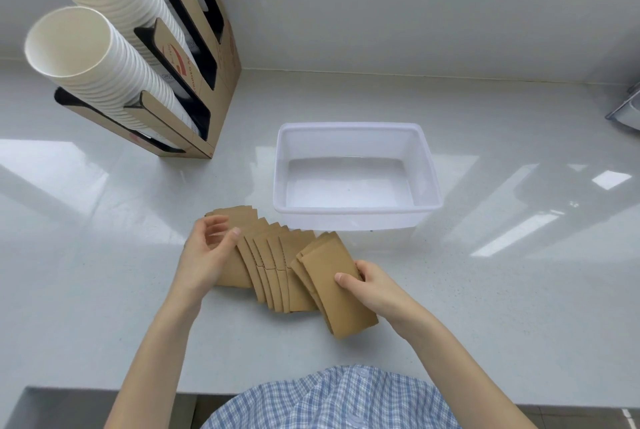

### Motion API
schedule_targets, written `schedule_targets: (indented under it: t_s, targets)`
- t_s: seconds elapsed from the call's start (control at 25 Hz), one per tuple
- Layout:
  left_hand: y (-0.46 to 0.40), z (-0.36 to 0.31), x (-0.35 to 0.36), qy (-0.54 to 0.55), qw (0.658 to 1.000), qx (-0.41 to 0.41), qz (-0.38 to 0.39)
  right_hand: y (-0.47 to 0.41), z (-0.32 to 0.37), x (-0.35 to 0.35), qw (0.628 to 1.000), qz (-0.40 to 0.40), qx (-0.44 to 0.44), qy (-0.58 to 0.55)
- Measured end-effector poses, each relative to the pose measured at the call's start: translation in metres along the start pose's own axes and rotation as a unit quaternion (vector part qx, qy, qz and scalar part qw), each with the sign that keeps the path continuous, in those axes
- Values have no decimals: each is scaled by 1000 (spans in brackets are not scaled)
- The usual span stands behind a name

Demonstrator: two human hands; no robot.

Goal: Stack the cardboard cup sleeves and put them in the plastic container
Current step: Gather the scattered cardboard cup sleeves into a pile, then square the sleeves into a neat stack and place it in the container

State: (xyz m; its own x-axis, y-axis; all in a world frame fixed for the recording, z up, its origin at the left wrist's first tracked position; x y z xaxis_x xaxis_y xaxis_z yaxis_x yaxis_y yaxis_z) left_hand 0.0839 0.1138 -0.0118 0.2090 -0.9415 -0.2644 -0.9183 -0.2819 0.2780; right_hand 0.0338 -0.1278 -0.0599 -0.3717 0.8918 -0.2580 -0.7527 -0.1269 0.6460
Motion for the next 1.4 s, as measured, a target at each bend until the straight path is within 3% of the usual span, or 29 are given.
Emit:
schedule_targets:
  t_s: [0.12, 0.2, 0.4, 0.56, 0.92, 1.4]
  targets:
    - [-5, 21, 0, -135, 987, -85, -9, -5, 0, 5, 999, -16, 26, -24]
    - [-4, 29, 9, -159, 980, -119, 17, -9, 1, 10, 999, -32, 37, -1]
    - [4, 36, 21, -187, 976, -109, 39, -13, 27, 22, 986, -93, 1, 139]
    - [13, 41, 28, -209, 972, -89, 51, -17, 38, 29, 983, -101, -9, 153]
    - [21, 44, 20, -17, 992, -117, 53, -31, 48, 56, 992, -68, -10, 105]
    - [29, 44, 16, 111, 982, -141, 53, -37, 64, 82, 994, 10, -37, 100]
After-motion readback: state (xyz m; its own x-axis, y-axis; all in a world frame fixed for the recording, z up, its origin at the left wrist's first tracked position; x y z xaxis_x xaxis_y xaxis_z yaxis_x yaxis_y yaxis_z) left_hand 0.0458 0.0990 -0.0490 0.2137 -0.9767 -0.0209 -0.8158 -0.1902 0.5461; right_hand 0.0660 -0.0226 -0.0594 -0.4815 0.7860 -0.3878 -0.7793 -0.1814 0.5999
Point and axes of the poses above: each hand's wrist, its own y-axis away from the middle knuckle, its own x-axis out of the palm, z = x × y, the point moved 9 cm from there along -y, towards the middle knuckle, and after that the axes turned 7 degrees about y, right-handed, at the moved point
